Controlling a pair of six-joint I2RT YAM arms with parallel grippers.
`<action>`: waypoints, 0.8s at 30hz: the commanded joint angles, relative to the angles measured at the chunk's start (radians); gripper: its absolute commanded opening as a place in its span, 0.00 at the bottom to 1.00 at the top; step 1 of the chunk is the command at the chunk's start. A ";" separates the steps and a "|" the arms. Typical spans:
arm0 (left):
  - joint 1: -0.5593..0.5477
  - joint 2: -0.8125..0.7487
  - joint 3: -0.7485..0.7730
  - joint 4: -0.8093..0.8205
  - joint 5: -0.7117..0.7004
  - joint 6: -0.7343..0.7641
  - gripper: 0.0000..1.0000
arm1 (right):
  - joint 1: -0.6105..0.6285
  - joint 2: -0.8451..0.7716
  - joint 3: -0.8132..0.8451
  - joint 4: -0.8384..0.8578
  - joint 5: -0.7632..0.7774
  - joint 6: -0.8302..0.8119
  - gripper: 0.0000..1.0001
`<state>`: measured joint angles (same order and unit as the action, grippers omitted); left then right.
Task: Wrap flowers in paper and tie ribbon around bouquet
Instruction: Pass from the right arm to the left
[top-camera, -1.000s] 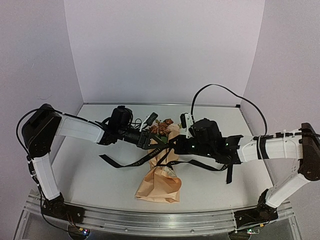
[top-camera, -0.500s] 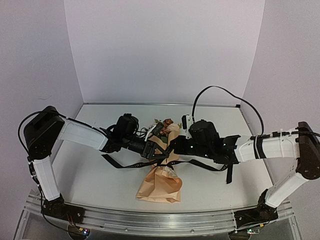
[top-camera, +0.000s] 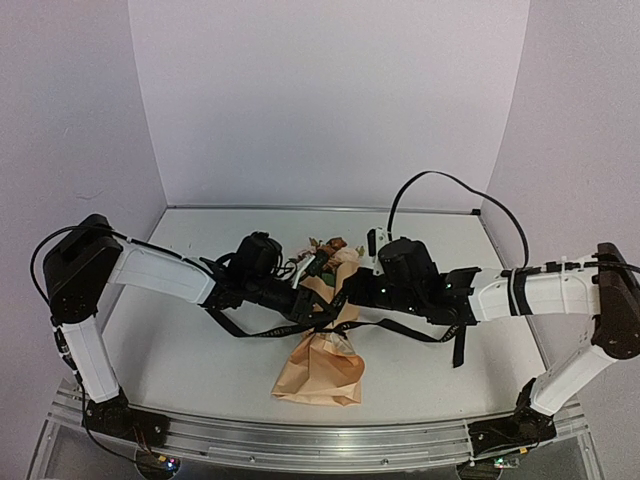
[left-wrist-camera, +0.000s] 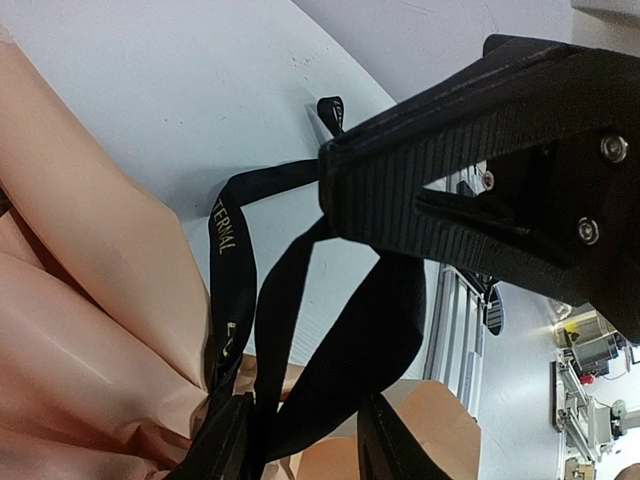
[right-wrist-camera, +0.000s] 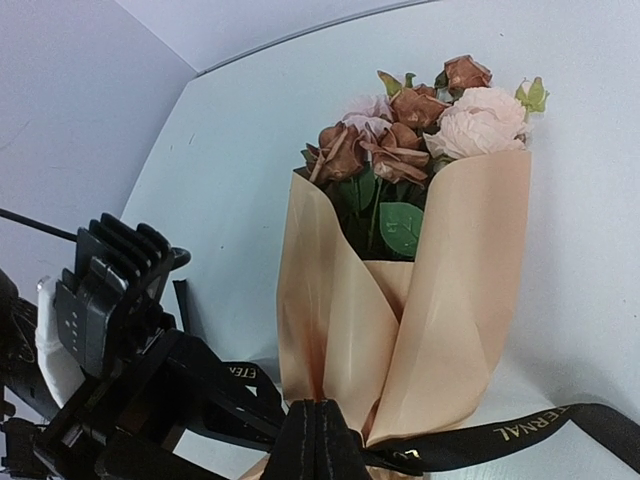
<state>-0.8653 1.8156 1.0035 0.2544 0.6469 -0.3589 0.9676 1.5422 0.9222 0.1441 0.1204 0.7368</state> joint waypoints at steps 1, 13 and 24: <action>-0.009 -0.025 0.011 -0.013 -0.037 0.019 0.39 | 0.005 0.013 0.041 -0.014 0.044 0.023 0.00; -0.023 -0.003 0.031 -0.032 -0.067 0.016 0.39 | 0.005 0.038 0.063 -0.052 0.090 0.066 0.00; -0.035 0.036 0.080 -0.084 -0.157 0.025 0.19 | 0.006 0.062 0.112 -0.117 0.114 0.091 0.00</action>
<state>-0.8974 1.8366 1.0306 0.1854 0.5412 -0.3445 0.9676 1.5890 0.9890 0.0525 0.1969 0.8154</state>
